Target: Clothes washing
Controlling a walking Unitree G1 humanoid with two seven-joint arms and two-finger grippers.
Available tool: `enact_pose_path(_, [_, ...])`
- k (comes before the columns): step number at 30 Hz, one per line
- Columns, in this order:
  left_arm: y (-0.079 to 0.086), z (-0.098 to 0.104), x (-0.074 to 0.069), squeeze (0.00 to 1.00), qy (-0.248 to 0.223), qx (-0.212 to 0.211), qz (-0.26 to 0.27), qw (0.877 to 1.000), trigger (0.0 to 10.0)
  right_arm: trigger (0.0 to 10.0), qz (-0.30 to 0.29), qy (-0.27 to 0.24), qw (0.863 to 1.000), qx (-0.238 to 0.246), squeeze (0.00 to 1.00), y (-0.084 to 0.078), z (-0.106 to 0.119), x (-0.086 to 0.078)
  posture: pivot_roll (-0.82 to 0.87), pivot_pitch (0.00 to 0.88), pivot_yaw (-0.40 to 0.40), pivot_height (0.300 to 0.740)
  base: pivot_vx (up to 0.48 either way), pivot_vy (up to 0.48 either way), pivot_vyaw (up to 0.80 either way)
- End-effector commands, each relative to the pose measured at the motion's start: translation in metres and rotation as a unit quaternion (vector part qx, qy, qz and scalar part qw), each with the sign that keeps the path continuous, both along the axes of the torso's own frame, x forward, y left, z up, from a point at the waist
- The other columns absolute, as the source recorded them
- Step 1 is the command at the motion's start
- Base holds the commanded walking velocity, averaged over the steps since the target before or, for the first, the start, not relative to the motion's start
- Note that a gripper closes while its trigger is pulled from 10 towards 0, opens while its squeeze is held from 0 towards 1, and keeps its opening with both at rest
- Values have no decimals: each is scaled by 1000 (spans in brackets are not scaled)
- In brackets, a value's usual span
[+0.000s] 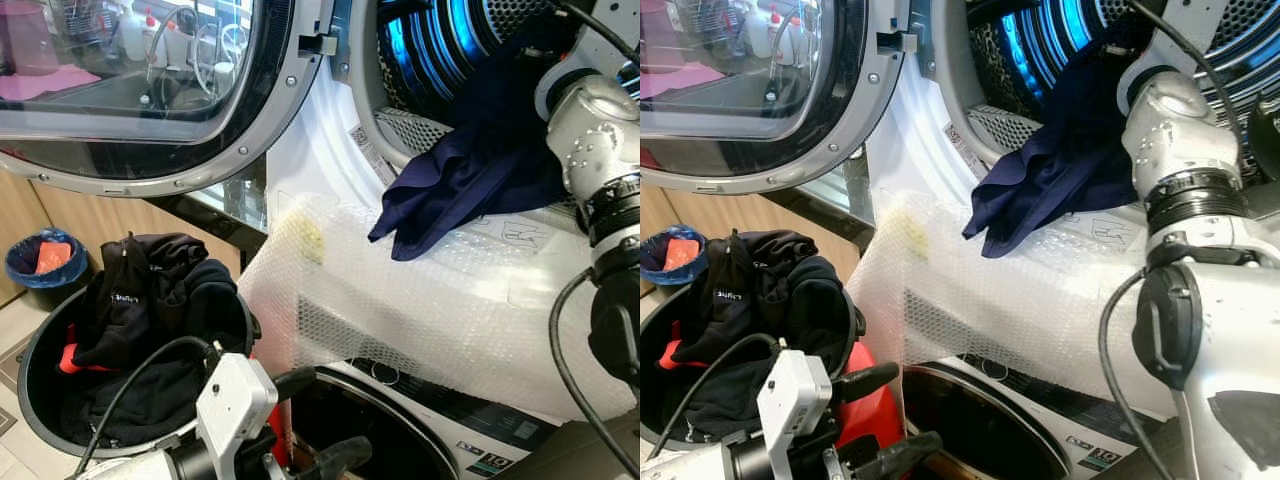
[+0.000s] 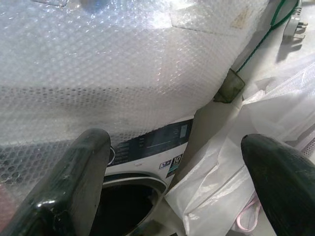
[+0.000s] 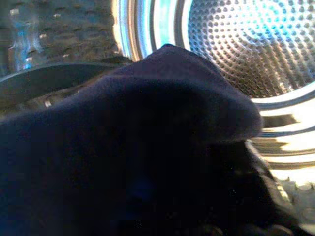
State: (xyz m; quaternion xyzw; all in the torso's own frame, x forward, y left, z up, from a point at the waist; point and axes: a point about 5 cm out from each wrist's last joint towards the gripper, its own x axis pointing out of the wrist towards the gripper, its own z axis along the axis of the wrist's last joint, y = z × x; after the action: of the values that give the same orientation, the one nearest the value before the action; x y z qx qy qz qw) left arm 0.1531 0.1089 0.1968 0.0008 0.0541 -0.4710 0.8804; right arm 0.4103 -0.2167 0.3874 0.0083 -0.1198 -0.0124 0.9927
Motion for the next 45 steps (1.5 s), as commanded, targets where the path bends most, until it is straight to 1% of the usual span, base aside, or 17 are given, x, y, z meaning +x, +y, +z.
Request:
enact_pose_path(1, [-2, 1, -1, 0, -1, 4, -7, 1000, 10000, 10000, 6, -8, 999, -51, 1000, -9, 5, -7, 123, 73, -158, 740, 0, 0, 0])
enact_pose_path(4, [-1, 2, 1, 0, -7, 10, -7, 1000, 10000, 10000, 9, 8, 997, -81, 1000, -11, -2, -9, 123, 67, -156, 740, 0, 0, 0])
enact_pose_path(8, [0, 3, 3, 0, -10, 9, -6, 1000, 10000, 10000, 8, 18, 996, -85, 1000, -8, -6, -10, 123, 53, -152, 740, 0, 0, 0])
enact_pose_path(9, [-1, 4, 3, 0, -11, 9, -7, 1000, 10000, 10000, 7, 16, 995, -95, 1000, -7, -7, -11, 123, 53, -152, 740, 0, 0, 0])
enact_pose_path(11, [-1, 4, 4, 0, -11, 10, -8, 1000, 10000, 10000, 8, 18, 995, -99, 1000, -7, -8, -12, 125, 47, -152, 740, 0, 0, 0])
enact_pose_path(16, [-1, 4, 4, 0, -14, 10, -9, 1000, 10000, 10000, 24, 14, 993, -115, 1000, -7, -9, -16, 129, 38, -155, 740, 0, 0, 0])
enact_pose_path(20, [-1, 4, 5, 0, -14, 11, -7, 1000, 10000, 10000, 31, 22, 988, -151, 1000, -15, -12, -21, 131, 24, -157, 740, 0, 0, 0])
enact_pose_path(26, [-2, 4, 8, 0, -21, 10, -7, 1000, 10000, 10000, 42, 37, 981, -184, 1000, -19, -22, -28, 124, 5, -159, 740, 0, 0, 0])
enact_pose_path(31, [-1, 6, 13, 0, -31, 10, -4, 999, 10000, 10000, 14, 39, 981, -187, 1000, -26, -23, -29, 124, 0, -159, 740, 0, 0, 0])
enact_pose_path(35, [-1, 7, 14, 0, -34, 9, 0, 999, 10000, 10000, -23, 36, 983, -178, 1000, -38, -21, -34, 125, 0, -158, 740, 0, 0, 0])
enact_pose_path(37, [-1, 7, 14, 0, -34, 9, 0, 999, 10000, 10000, -31, 37, 983, -178, 1000, -41, -22, -36, 125, 1, -158, 740, 0, 0, 0])
enact_pose_path(40, [0, 7, 14, 0, -33, 9, 1, 999, 10000, 10000, -22, 41, 983, -175, 1000, -47, -25, -42, 123, 0, -156, 740, 0, 0, 0])
enact_pose_path(42, [0, 7, 15, 0, -33, 8, 2, 999, 10000, 10000, -7, 32, 985, -172, 1000, -56, -26, -54, 116, 0, -153, 740, 0, 0, 0])
enact_pose_path(45, [0, 7, 16, 0, -34, 7, 1, 999, 10000, 10000, 3, 20, 985, -171, 1000, -58, -25, -58, 113, 0, -150, 740, 0, 0, 0])
